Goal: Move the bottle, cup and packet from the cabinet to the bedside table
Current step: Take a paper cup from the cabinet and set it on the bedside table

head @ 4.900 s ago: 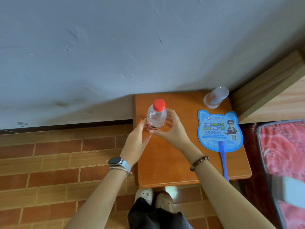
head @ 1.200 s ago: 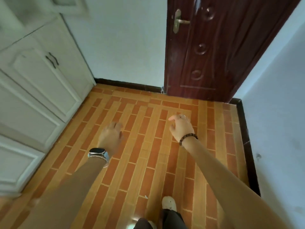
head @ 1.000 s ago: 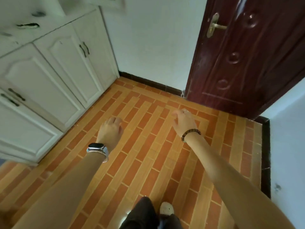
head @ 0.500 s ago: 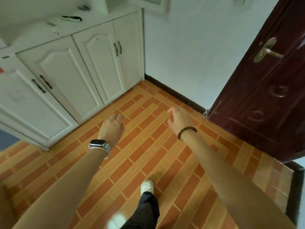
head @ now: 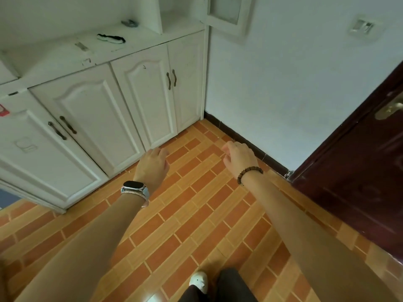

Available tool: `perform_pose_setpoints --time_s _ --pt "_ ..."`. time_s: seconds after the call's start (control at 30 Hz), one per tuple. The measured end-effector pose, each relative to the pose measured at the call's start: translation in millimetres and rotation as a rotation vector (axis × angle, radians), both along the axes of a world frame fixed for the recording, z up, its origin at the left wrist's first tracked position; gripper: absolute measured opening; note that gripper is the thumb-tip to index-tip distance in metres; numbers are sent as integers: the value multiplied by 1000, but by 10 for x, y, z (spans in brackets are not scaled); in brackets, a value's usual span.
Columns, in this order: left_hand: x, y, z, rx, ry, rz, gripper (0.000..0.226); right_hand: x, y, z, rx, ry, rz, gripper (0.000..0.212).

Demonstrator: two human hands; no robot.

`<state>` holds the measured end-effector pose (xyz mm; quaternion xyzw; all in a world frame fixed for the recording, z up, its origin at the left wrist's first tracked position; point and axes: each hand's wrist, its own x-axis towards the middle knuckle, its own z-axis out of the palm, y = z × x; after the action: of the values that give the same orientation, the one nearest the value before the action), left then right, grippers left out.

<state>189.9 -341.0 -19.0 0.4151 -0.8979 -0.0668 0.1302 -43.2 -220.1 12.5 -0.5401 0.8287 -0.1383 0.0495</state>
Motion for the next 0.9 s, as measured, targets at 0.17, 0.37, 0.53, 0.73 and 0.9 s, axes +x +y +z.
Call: perform_pose_setpoints --time_s 0.17,0.37,0.53,0.73,0.9 --pt "-283 -398 -130 14 -29 31 29 -322 -443 -109 30 -15 26 24" --pt "-856 -989 -209 -3 -46 72 26 -948 -1090 -108 11 -38 68 25" --pt "-1439 -1559 -79 -22 -41 93 23 -1560 -1776 -13 0 -53 94 28" --pt "-2008 -2132 188 -76 5 120 26 -2158 -2445 124 -28 -112 115 27" --pt "-2319 -2563 244 -112 14 136 26 -2518 -2920 189 -59 -127 143 25"
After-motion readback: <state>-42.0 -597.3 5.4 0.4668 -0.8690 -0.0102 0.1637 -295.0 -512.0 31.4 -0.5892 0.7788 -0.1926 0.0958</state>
